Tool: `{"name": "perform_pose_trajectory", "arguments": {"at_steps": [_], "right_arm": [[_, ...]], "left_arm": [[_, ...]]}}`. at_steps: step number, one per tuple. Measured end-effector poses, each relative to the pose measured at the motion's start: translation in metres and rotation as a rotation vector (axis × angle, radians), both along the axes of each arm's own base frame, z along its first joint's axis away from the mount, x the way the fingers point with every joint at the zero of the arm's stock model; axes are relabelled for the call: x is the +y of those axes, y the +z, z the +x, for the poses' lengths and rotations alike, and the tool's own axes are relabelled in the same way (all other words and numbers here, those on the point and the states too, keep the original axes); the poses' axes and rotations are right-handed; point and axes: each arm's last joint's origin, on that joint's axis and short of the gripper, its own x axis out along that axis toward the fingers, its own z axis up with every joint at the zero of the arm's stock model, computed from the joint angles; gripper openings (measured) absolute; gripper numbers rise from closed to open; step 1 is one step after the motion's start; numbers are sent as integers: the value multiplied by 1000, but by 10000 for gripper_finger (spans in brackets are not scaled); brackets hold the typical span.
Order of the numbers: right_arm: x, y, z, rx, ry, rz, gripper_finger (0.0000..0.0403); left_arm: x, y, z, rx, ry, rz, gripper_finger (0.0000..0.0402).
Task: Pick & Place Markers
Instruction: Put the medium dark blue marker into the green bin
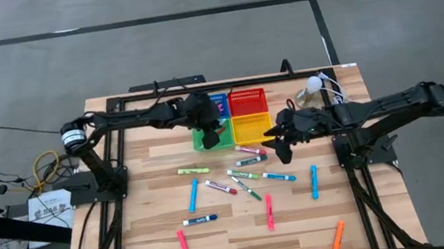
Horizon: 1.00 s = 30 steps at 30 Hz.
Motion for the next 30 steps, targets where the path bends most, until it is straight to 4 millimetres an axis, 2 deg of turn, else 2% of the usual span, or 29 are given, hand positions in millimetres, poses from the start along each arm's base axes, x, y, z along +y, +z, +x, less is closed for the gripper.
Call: {"name": "perform_pose_trajectory", "arguments": {"at_steps": [10,19,30], "right_arm": [[0,-4,0,15,-2,-11,181],[-1,-4,0,18,-11,-18,183],[-1,-4,0,21,-11,-18,182]], "left_arm": [[6,-13,-1,66,17,-22,45],[8,-39,6,126,5,-59,48],[9,-49,10,140,-1,-64,52]]}}
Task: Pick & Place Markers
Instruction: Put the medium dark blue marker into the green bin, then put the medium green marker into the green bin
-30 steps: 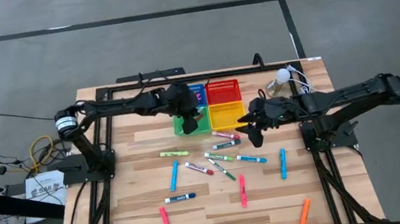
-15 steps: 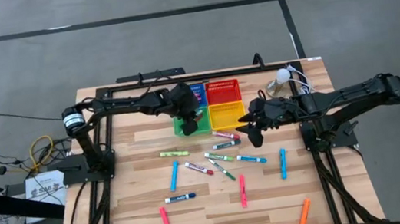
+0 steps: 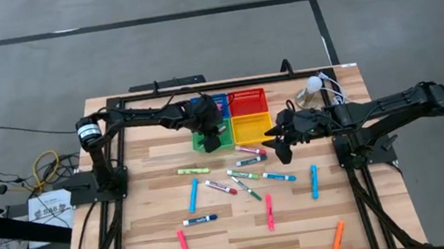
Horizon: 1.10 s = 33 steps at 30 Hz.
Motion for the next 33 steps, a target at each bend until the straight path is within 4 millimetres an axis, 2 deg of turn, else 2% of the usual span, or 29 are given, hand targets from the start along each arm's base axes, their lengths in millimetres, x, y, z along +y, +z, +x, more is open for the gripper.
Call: {"name": "perform_pose_trajectory", "arguments": {"at_steps": [7,16,19,23,27,30,33], "right_arm": [[0,0,0,-1,0,0,181],[0,0,0,-1,0,1,178],[0,0,0,-1,1,1,178],[0,1,0,-5,2,6,176],[0,1,0,-13,-24,48,178],[0,1,0,-19,-49,86,178],[0,1,0,-21,-57,99,176]], "left_arm": [[0,1,1,-10,0,4,62],[1,9,0,-34,10,29,141],[-1,30,-5,-87,27,54,159],[-8,74,-18,-220,100,28,169],[-24,119,-39,-353,130,-10,170],[-40,137,-61,-416,110,-18,169],[-56,142,-86,-454,99,-42,168]]}}
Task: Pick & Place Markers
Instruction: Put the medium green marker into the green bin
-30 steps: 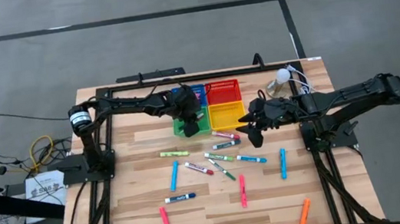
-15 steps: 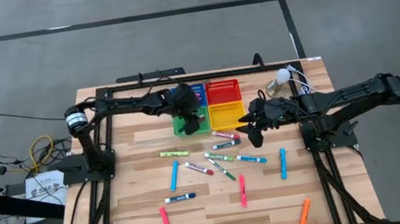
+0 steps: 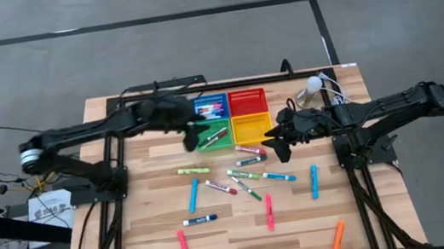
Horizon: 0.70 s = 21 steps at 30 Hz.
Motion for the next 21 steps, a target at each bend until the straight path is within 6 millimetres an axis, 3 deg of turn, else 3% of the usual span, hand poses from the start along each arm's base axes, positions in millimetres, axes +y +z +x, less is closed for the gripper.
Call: {"name": "perform_pose_trajectory", "arguments": {"at_steps": [10,15,21], "right_arm": [[1,6,4,-74,20,10,177],[5,14,7,-158,59,-15,173],[26,18,10,-216,182,-67,169]], "left_arm": [[-43,-32,-74,-49,-17,-171,172],[-51,-51,-98,-65,-20,-227,171],[-54,-67,-117,-101,-9,-257,170]]}}
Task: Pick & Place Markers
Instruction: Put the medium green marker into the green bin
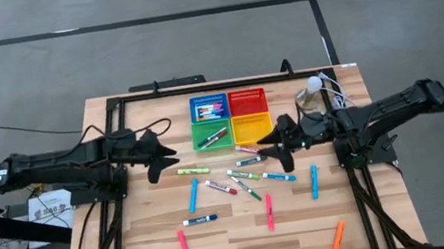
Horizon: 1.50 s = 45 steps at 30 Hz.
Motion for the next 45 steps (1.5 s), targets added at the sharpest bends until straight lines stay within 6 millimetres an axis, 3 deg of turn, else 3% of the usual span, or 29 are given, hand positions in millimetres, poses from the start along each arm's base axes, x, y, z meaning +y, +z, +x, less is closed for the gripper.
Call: {"name": "perform_pose_trajectory", "arguments": {"at_steps": [6,10,16,24,32,45], "right_arm": [[29,-4,15,120,103,-27,168],[43,-11,32,308,135,-74,168],[53,-18,60,576,137,-138,168],[60,-24,102,666,166,-8,168],[64,-59,119,860,112,69,168],[69,-109,133,995,26,105,168]], "left_arm": [[0,-2,-9,-45,30,18,172],[1,-1,-10,-54,45,28,171],[1,-1,-10,-58,45,29,172],[1,0,-10,-63,31,60,172],[1,0,-10,-62,21,82,172],[1,0,-10,-63,17,91,172]]}}
